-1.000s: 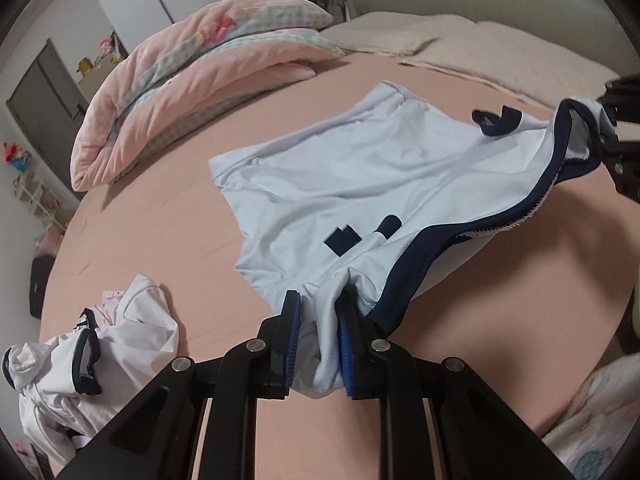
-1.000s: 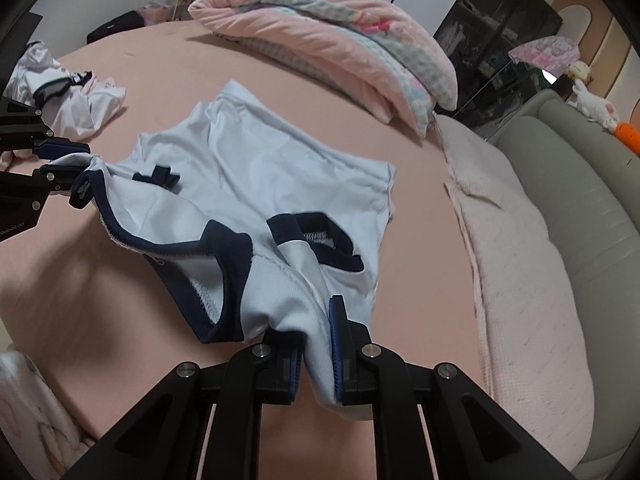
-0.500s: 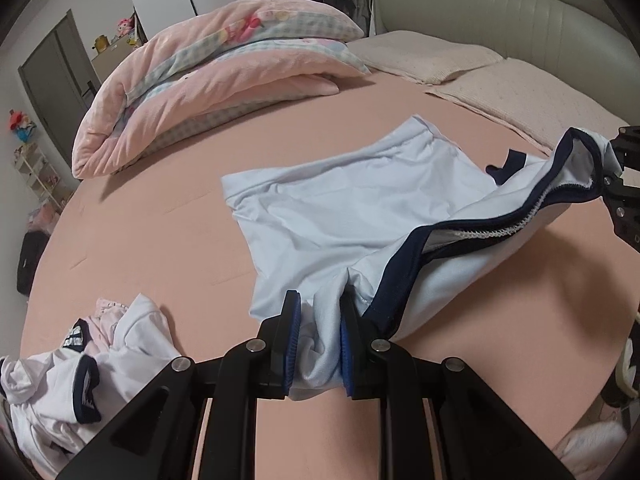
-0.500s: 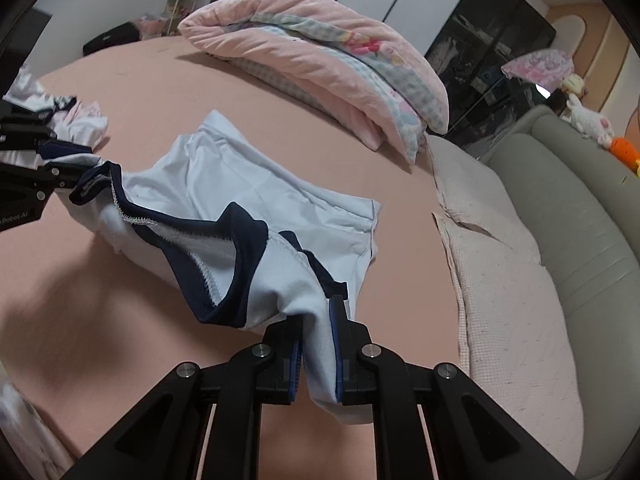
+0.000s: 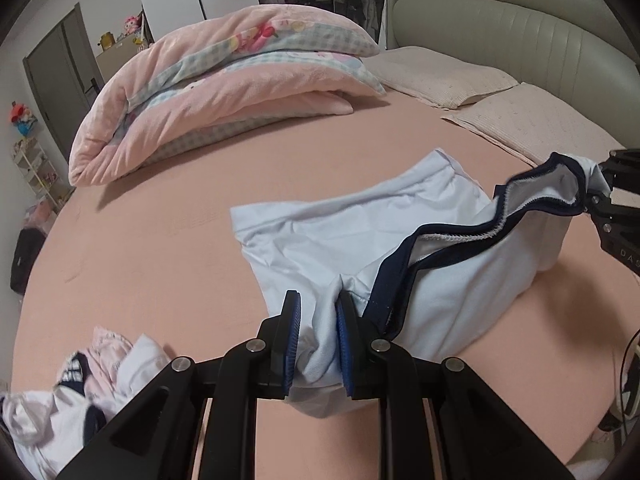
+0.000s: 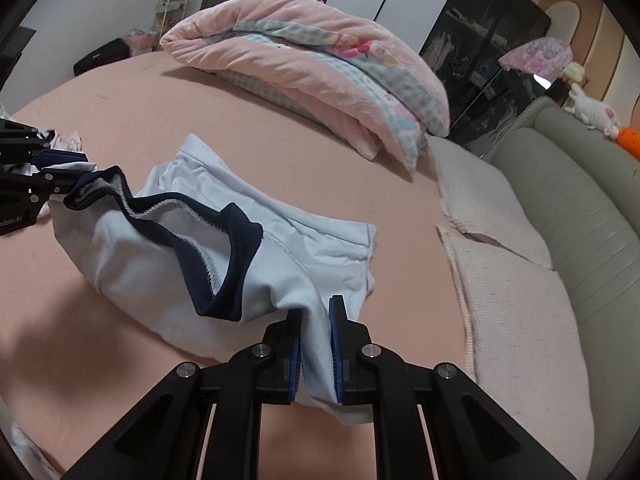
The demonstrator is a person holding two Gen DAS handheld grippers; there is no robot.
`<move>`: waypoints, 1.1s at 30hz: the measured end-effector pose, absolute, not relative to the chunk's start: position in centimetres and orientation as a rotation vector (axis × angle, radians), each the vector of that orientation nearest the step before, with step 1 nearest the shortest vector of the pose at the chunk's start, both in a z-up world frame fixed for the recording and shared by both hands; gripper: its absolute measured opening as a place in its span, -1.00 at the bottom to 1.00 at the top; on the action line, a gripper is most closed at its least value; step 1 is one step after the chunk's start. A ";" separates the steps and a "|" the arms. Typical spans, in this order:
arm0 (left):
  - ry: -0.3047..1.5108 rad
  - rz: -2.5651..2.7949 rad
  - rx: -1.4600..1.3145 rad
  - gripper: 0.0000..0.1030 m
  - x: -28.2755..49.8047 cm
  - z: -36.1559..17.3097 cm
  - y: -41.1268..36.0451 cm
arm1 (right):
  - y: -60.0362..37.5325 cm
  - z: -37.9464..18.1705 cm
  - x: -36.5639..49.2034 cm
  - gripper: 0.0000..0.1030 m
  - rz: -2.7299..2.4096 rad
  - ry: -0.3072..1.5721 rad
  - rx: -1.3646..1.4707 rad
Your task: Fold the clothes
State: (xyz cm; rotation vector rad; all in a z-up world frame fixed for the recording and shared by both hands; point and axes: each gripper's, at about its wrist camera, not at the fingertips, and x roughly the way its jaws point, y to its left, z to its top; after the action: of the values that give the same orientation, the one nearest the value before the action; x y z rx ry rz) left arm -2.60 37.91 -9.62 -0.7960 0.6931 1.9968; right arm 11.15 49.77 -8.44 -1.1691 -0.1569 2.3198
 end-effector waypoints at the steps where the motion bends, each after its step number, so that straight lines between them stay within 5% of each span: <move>1: 0.690 1.993 -0.801 -0.70 -2.9 -9.7 38.2 | 50.0 -8.5 10.8 -0.81 2.319 -0.168 -1.169; 24: 0.356 1.901 -1.078 -0.85 -11.6 -11.0 41.0 | 56.9 -10.1 6.4 -0.84 2.384 0.172 -1.205; 33: 0.364 1.905 -1.060 -0.86 -13.5 -9.7 42.8 | 59.7 -10.0 5.1 -0.84 2.359 0.275 -1.202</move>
State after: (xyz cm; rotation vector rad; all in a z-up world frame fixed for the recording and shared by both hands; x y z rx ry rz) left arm -13.47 42.82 -9.68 -1.0598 0.3642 1.9051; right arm 5.06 59.69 -9.96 -1.2024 0.2753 2.3595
